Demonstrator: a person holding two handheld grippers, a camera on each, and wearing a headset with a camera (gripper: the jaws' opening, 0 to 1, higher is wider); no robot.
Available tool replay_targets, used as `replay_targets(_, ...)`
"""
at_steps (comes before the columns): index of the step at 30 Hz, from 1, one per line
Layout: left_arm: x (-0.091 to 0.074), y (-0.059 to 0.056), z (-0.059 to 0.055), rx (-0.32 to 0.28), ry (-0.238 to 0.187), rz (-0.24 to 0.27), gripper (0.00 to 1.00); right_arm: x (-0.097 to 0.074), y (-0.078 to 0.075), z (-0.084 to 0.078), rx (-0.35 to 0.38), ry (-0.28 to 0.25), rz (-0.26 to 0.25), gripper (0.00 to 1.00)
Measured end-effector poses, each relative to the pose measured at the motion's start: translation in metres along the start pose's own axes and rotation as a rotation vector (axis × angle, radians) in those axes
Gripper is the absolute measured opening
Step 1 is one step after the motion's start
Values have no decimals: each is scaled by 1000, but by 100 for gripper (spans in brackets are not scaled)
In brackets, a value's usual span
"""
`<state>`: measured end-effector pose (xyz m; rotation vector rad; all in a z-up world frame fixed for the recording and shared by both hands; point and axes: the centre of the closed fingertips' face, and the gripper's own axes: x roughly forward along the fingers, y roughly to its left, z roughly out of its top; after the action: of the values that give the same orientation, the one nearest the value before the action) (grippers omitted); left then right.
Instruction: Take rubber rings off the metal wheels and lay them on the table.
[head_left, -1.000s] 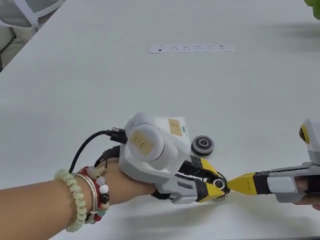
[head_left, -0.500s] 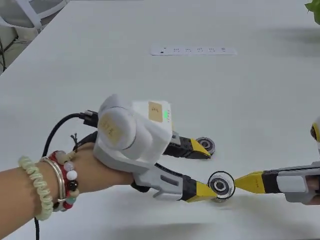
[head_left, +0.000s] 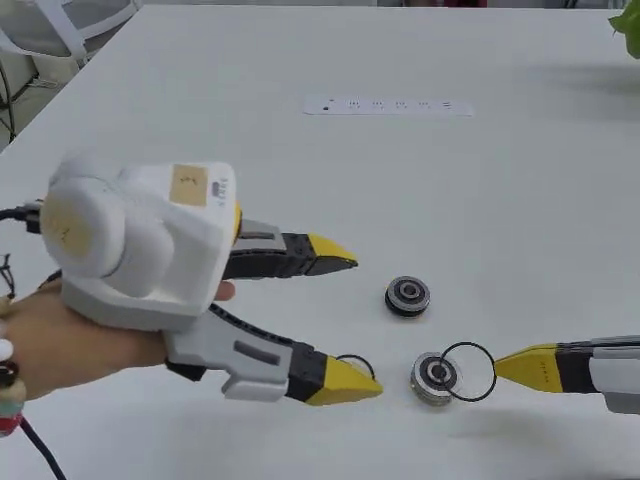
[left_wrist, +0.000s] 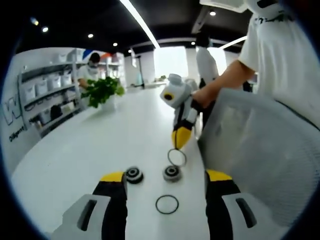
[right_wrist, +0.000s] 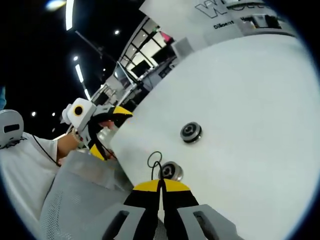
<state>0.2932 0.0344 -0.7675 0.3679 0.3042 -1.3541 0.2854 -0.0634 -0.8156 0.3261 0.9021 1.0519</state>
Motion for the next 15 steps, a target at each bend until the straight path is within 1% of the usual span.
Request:
replay_targets(3, -11, 0, -4, -4, 7, 22, 66, -4, 3, 3, -14, 0, -3, 0)
replay_targets(8, -23, -1, -11, -15, 20, 51, 70, -8, 6, 6, -43, 9, -11, 0)
replay_targets(13, -32, -4, -17, -16, 42, 72, 74, -11, 9, 11, -59, 5, -12, 0)
replay_targets(15, -35, -4, -18, -18, 39, 88, 77, -12, 10, 13, -64, 7, -13, 0)
